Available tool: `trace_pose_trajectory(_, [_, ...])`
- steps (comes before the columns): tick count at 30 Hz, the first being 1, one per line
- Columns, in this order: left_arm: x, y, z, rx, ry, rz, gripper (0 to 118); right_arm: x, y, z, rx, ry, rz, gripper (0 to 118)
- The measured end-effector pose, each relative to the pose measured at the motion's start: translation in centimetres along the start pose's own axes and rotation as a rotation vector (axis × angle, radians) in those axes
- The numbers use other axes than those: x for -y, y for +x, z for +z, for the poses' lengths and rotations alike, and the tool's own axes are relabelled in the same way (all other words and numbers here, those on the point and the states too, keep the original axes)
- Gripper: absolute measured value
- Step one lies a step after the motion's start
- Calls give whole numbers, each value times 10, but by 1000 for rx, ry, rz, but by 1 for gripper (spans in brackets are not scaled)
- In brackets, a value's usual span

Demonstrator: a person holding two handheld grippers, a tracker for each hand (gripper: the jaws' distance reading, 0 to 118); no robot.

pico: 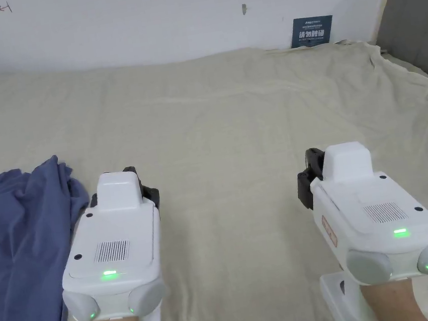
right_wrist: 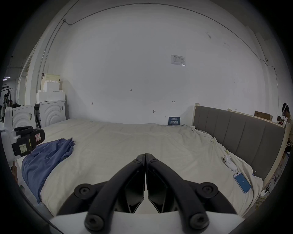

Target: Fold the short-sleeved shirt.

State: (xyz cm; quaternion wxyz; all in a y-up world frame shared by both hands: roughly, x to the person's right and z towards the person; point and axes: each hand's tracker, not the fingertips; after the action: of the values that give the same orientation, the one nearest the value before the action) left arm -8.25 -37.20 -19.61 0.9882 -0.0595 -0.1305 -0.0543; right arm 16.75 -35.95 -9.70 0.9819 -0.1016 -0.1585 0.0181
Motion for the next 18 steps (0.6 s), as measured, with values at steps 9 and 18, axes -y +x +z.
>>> trace_pose_trajectory(9, [-2, 5, -1, -13, -12, -165, 0, -7, -3, -2, 33, -5, 142, 0])
trace_pose_trajectory(18, [2, 29, -4, 91, 402, -1629, 0, -21, -44, -14, -46, 304, 1535, 0])
